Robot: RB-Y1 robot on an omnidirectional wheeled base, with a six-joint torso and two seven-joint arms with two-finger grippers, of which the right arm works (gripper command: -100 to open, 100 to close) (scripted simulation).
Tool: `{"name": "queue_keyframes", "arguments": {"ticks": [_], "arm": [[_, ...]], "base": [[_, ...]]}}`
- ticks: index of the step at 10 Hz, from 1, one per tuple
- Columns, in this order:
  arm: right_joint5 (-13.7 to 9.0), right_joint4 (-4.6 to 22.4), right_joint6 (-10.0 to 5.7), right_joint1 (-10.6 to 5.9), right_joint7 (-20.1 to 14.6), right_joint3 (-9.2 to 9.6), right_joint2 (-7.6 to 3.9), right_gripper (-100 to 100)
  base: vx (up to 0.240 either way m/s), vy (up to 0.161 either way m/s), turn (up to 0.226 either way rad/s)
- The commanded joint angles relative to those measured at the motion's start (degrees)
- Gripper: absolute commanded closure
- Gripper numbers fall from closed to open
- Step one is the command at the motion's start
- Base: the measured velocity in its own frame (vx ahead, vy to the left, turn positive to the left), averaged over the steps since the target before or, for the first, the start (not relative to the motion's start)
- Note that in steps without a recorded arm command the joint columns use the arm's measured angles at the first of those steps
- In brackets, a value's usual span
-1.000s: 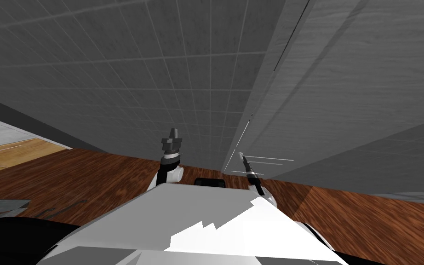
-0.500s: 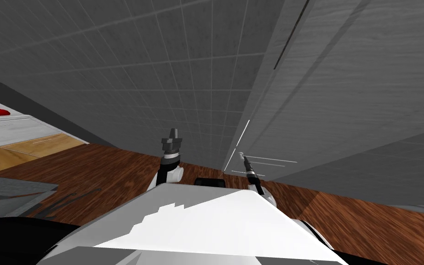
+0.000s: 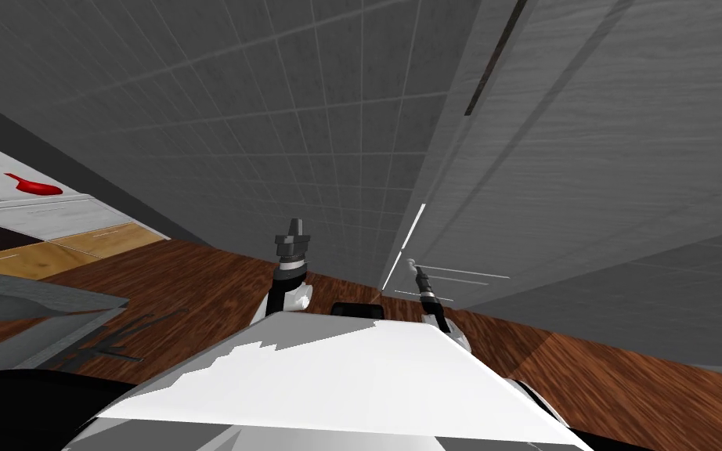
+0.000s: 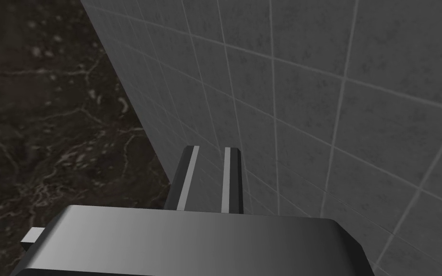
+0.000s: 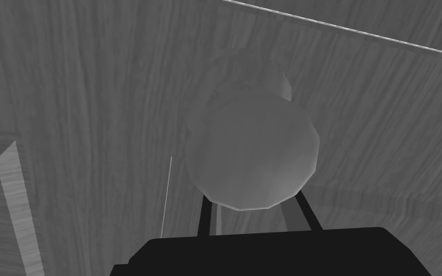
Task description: Pull the door open
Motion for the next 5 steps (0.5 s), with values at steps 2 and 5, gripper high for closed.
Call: {"name": "queue_keyframes", "arguments": {"ticks": [2, 5], "arm": [[-0.84, 1.51, -0.69, -1.35, -3.08, 1.00, 0.73, 100], [-2.97, 1.38, -0.18, -1.51, -6.86, 1.46, 0.80, 100]], "base": [[-0.048, -0.026, 0.081], [-0.041, -0.024, 0.073]]}}
